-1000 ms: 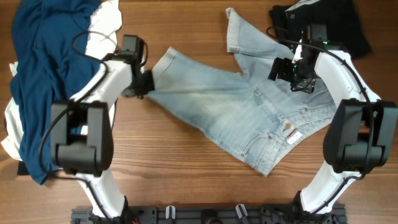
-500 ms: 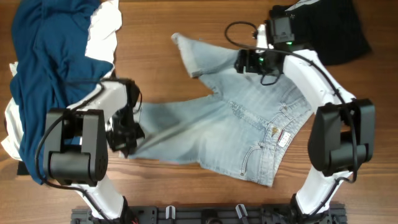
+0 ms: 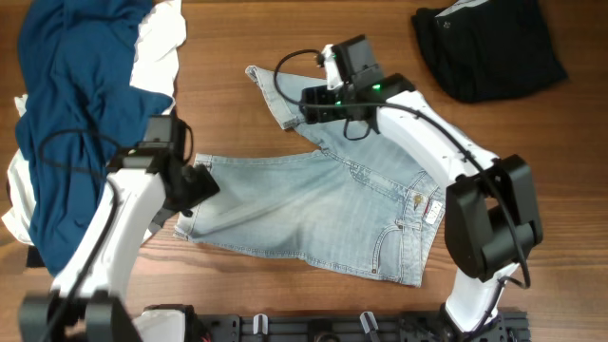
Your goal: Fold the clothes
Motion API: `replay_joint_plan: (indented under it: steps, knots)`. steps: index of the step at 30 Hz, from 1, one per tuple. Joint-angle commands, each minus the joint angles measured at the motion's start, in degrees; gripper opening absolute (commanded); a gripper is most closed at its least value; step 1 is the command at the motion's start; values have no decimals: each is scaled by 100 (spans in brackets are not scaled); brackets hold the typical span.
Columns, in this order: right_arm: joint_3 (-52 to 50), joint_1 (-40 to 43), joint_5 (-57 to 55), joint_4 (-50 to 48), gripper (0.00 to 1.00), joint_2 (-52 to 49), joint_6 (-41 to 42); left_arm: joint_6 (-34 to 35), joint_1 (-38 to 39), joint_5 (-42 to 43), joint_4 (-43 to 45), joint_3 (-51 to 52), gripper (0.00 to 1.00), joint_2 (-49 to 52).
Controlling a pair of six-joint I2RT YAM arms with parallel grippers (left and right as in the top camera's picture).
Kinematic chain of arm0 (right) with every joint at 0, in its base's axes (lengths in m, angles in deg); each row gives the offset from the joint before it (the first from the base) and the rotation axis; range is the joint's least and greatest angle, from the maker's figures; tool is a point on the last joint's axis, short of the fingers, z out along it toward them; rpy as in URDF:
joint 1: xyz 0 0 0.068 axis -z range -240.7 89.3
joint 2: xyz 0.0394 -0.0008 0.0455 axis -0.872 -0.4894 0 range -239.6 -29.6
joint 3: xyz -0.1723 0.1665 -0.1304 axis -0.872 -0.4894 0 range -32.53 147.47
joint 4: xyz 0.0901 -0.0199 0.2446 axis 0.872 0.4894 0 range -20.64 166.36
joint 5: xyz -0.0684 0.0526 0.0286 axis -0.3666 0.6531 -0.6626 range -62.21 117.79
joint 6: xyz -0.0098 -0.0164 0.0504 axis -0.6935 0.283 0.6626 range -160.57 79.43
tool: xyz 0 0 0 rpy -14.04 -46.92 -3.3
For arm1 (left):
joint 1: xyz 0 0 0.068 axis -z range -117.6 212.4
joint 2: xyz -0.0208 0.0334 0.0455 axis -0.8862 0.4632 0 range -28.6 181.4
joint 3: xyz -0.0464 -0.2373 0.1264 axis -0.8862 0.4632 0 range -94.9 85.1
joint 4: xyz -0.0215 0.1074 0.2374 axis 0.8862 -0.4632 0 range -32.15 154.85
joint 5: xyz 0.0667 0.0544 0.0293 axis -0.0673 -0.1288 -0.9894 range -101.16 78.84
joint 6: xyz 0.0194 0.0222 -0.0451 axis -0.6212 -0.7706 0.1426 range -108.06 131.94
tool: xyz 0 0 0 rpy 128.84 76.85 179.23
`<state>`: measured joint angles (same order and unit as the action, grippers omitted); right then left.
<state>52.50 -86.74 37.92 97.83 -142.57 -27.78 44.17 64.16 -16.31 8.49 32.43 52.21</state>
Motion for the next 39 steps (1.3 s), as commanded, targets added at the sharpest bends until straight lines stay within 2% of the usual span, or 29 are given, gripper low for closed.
replay_joint_plan:
  steps: [1, 6, 19, 20, 22, 27, 28, 29, 33, 38, 39]
  knots:
    - [133, -173, -184, -201, 81, -214, 70, -48, -297, -125, 321, -33, 100, -774]
    - [133, -343, -289, -584, 81, -673, -118, -315, -566, -138, 758, -33, 100, -1434]
    - [131, -400, -199, -1163, 83, -1510, -214, -352, -564, -133, 638, -17, 100, -1416]
    - [131, -400, -205, -1189, 79, -1510, -223, -352, -564, -133, 623, -17, 100, -1416]
    - [131, -400, -251, -1244, 63, -1510, -221, -352, -564, -136, 629, -17, 100, -1416]
    - [153, -393, -566, -1349, 13, -1484, -240, -352, -564, -136, 645, -17, 100, -1416]
    - [190, -393, -643, -1386, 7, -1462, -275, -352, -564, -136, 647, -17, 100, -1416]
    - [326, -393, -667, -1438, 4, -1408, -466, -352, -564, -136, 647, -15, 100, -1416]
    - [1051, -382, -826, -1648, 4, -1314, -807, -352, -564, -136, 647, -17, 100, -1416]
    - [1279, -236, -892, -3112, 5, -1405, -813, -352, -564, -136, 693, -17, 100, -1416]
    - [1279, -192, -892, -3467, 10, -1515, -804, -352, -564, -136, 737, -17, 100, -1416]
